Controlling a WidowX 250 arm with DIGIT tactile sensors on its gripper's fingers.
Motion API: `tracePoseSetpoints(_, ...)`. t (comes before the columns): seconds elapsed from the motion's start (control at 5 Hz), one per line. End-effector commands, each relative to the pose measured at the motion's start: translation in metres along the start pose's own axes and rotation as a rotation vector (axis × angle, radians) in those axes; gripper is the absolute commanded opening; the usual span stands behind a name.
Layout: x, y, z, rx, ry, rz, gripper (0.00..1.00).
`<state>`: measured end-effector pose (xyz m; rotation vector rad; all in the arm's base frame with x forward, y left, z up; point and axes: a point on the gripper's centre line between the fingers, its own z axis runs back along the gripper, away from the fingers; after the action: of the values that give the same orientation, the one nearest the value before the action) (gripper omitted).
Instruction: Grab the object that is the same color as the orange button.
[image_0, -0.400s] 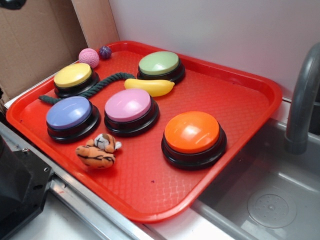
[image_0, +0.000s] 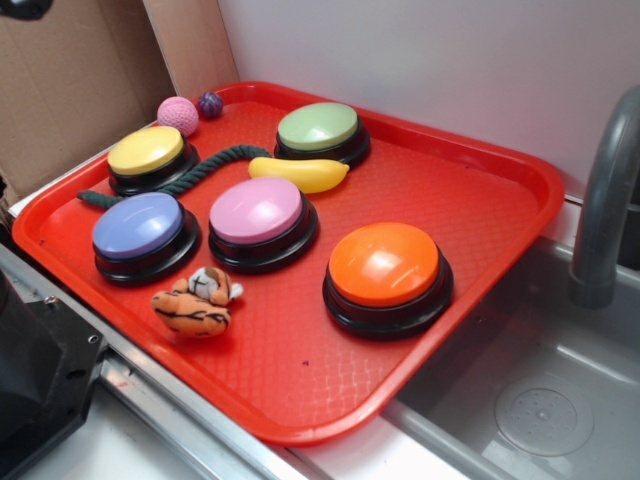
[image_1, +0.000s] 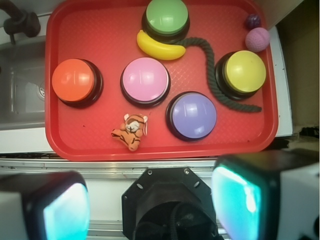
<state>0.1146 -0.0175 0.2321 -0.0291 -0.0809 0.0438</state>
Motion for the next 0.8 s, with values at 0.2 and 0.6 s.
tracePoseSetpoints(0.2, 0.005, -0.019, -0.069, 0.048, -0.129, -0.017, 1.0)
tracePoseSetpoints(0.6, 0.007, -0.023, -0.124, 0.007, -0.088, 0.022, 1.0)
